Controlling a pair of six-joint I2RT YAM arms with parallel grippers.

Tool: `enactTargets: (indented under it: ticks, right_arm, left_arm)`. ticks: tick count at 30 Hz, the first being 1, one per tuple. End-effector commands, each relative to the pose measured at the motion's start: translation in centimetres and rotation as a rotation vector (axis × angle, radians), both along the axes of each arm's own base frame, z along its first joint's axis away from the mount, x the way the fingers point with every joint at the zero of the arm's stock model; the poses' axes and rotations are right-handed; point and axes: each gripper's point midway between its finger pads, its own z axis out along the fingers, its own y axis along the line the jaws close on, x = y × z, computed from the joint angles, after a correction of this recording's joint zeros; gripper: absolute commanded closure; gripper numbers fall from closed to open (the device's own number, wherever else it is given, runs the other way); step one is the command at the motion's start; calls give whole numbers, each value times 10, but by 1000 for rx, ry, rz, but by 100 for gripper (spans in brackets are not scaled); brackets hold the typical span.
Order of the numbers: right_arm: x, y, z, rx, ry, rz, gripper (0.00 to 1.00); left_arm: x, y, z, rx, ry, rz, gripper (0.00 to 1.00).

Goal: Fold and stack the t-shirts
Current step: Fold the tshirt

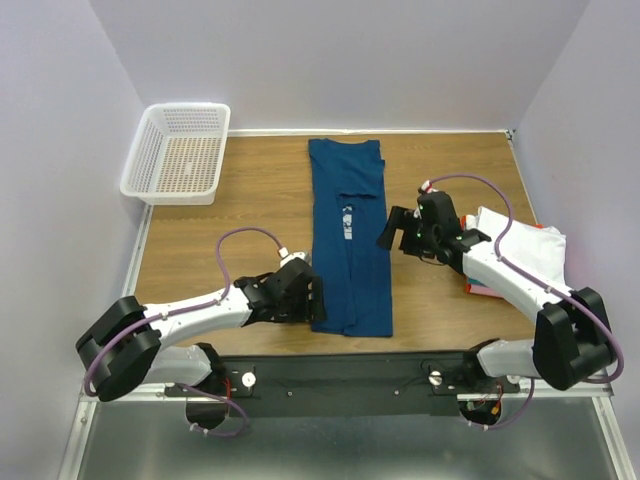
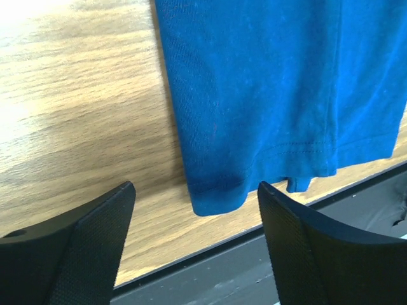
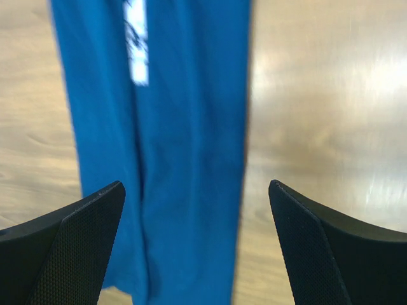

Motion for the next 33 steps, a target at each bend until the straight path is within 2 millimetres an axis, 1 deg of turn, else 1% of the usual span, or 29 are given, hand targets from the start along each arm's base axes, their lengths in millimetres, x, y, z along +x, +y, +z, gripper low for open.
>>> enactTargets:
  ticks: [1, 2, 3, 5, 8, 9, 11, 12, 13, 14, 16, 17, 18, 20, 21, 22, 24, 25, 28, 29, 30, 31, 32, 33]
  right_arm:
    - [-11, 1, 6, 46, -6, -50, 0]
    - [-14, 0, 1, 38, 7, -50, 0]
    - [-16, 0, -1, 35, 16, -50, 0]
    - [-20, 1, -9, 29, 39, -45, 0]
    - [-28, 3, -16, 17, 52, -34, 0]
    - [-34, 2, -22, 15, 69, -37, 0]
    - [-40, 4, -25, 17, 77, -28, 0]
    - [-45, 2, -29, 17, 85, -31, 0]
    - [-48, 1, -31, 16, 92, -32, 0]
    - [-50, 2, -31, 16, 94, -29, 0]
    - [-58, 3, -31, 23, 95, -18, 0]
    - [-63, 6, -31, 22, 95, -2, 0]
    - [-68, 7, -32, 19, 102, 5, 0]
    - [-83, 7, -39, -16, 135, 17, 0]
    - [-86, 3, -43, -50, 139, 2, 0]
    - [-98, -2, -49, -86, 181, -9, 0]
    - [-115, -1, -53, -139, 209, 11, 0]
    - [-131, 0, -57, -166, 247, 26, 0]
    - [-156, -9, -64, -212, 315, 7, 0]
    - [-162, -10, -66, -212, 332, 9, 0]
    - [-172, -5, -66, -193, 350, 33, 1]
    - [-180, -5, -71, -184, 377, 31, 3]
    - [-189, 1, -73, -166, 401, 60, 4]
    - [-194, 3, -74, -161, 414, 69, 7]
  left_arm:
    - [-17, -2, -8, 4, 71, -48, 19]
    - [-18, -3, -9, 3, 76, -56, 21]
    - [-20, -4, -11, 4, 84, -62, 21]
    - [-23, -6, -11, 1, 92, -75, 29]
    - [-25, -9, -11, 1, 100, -88, 29]
    - [-26, -9, -12, 5, 103, -90, 29]
    - [-24, -12, -12, 8, 101, -92, 36]
    - [-24, -11, -15, 22, 105, -99, 36]
    - [-24, -11, -17, 31, 109, -103, 45]
    - [-24, -12, -17, 37, 111, -107, 63]
    - [-29, -9, -22, 57, 130, -113, 78]
    - [-32, -7, -24, 63, 140, -119, 91]
    - [-33, -6, -25, 68, 146, -118, 97]
    - [-35, -3, -25, 81, 153, -116, 99]
    - [-36, -1, -26, 85, 155, -112, 100]
    - [-37, 0, -25, 85, 157, -111, 100]
    - [-37, 0, -23, 77, 155, -108, 100]
    - [-38, 0, -22, 72, 152, -105, 100]
    - [-37, 0, -20, 51, 143, -91, 100]
    - [-39, 1, -22, 47, 148, -93, 100]
    - [-39, -1, -21, 37, 147, -93, 100]
    - [-38, -4, -19, 16, 138, -92, 100]
    - [-39, -4, -20, 8, 141, -94, 100]
    - [-39, -5, -21, 3, 142, -95, 100]
